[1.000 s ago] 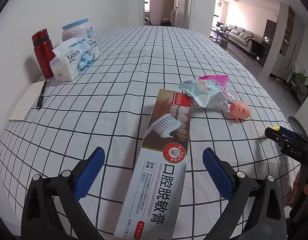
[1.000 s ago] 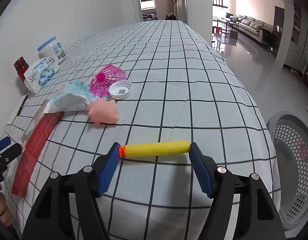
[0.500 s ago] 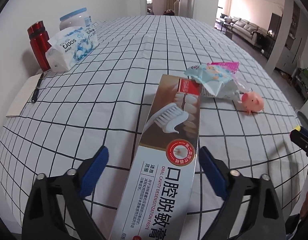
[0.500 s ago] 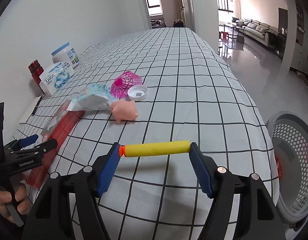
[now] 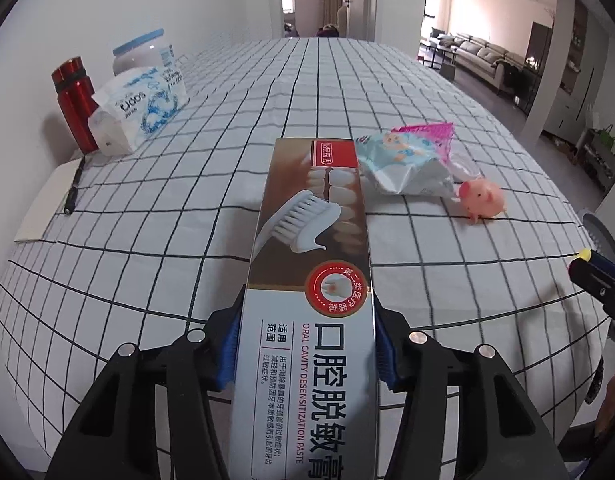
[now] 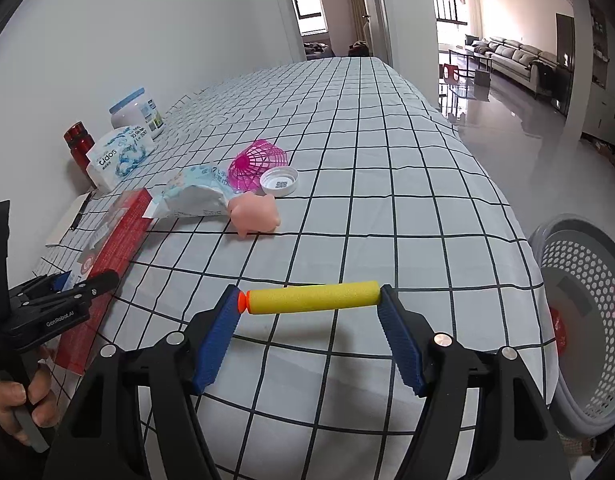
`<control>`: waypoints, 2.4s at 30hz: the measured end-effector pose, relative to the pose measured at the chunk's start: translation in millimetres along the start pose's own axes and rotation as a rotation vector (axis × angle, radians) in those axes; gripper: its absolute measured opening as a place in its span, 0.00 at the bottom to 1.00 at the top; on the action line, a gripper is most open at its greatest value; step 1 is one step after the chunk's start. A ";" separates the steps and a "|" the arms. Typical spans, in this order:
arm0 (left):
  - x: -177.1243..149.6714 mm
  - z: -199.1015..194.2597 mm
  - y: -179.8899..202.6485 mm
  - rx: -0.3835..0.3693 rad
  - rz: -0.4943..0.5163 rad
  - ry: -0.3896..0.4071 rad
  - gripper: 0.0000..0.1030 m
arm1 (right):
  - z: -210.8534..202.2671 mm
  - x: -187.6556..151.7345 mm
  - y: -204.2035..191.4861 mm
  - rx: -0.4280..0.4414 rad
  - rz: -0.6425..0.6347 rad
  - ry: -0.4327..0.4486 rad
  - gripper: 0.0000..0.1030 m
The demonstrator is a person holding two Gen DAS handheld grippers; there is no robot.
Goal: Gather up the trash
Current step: 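Carry the toothpaste box and yellow dart in both tools over the basket, then open the left tool over the basket while the right tool opens too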
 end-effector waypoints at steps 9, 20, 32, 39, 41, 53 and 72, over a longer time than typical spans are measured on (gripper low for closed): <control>-1.5 -36.0 55.2 -0.080 0.069 0.053 0.50 | -28.5 -9.0 28.3 -0.014 0.057 0.054 0.66; -12.9 -55.5 147.6 -0.217 0.138 0.053 0.50 | -64.2 -41.5 101.7 -0.098 0.169 0.085 0.66; -39.8 -63.8 260.6 -0.345 0.268 0.015 0.50 | -105.4 -81.1 181.7 -0.198 0.280 0.114 0.66; -58.7 -44.2 317.9 -0.380 0.322 -0.042 0.50 | -111.8 -112.1 227.6 -0.244 0.324 0.089 0.66; -67.2 -37.8 334.8 -0.386 0.340 -0.064 0.50 | -112.0 -119.1 237.0 -0.247 0.338 0.084 0.66; -102.9 -8.0 394.5 -0.392 0.432 -0.138 0.50 | -106.9 -142.9 276.9 -0.252 0.376 0.058 0.66; -108.1 6.8 418.2 -0.394 0.437 -0.152 0.68 | -103.8 -138.3 290.3 -0.235 0.383 0.077 0.70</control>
Point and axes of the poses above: each gripper's, at about its wrist camera, not at the fingertips, and z roughly the way its jaws point, y to its right, x to its top, the point moved 8 cm from there along z, roughly the way its jaws point, and after that the axes turned 13 degrees about -z, right-handed, at the moved point
